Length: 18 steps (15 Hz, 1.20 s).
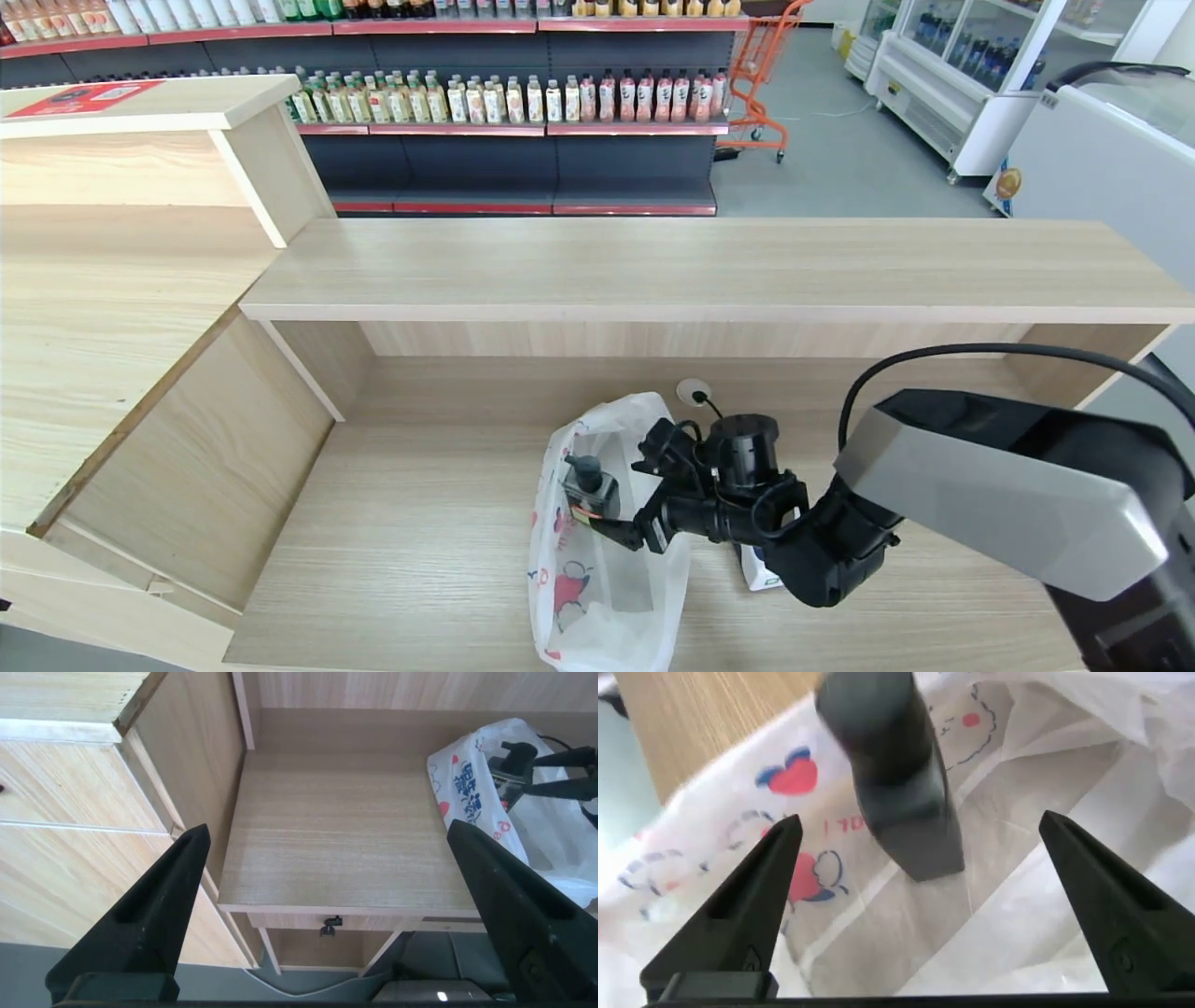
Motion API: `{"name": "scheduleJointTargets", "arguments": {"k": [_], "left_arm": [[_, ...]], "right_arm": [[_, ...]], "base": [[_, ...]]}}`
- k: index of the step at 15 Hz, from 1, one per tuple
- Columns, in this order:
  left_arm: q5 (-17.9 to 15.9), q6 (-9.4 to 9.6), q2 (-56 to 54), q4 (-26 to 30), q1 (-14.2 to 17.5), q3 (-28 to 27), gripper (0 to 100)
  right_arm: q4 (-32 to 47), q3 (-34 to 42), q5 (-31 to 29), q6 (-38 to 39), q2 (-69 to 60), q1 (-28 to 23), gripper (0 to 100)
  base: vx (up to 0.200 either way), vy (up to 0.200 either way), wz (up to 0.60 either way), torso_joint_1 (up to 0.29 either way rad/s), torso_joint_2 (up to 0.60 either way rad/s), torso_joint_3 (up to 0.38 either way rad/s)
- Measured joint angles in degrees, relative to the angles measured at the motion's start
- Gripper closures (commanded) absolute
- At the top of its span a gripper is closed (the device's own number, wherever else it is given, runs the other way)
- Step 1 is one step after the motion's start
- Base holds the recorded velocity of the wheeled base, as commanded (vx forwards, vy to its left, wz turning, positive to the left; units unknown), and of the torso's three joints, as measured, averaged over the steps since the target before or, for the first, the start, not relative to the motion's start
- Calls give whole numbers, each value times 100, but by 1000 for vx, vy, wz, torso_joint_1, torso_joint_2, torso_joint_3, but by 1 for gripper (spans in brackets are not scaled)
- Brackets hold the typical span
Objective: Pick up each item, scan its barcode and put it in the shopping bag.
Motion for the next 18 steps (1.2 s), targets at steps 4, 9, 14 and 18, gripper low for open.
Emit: {"name": "scheduleJointTargets", "arguments": {"k": [4, 9, 14, 18], "left_arm": [[0, 0, 0, 0, 0, 0, 0], [0, 0, 0, 0, 0, 0, 0], [0, 0, 0, 0, 0, 0, 0], [0, 0, 0, 0, 0, 0, 0]], "right_arm": [[635, 232, -11, 1404, -1012, -201, 0], [1793, 1323, -16, 2054, -2690, -1103, 0], [3106, 2174, -263, 1020, -4590, -2760, 0], [3341, 3502, -575, 289, -6009, -4001, 0]], "base": [[0, 0, 0, 0, 0, 0], [0, 0, 0, 0, 0, 0], [0, 0, 0, 0, 0, 0], [0, 0, 0, 0, 0, 0]]}}
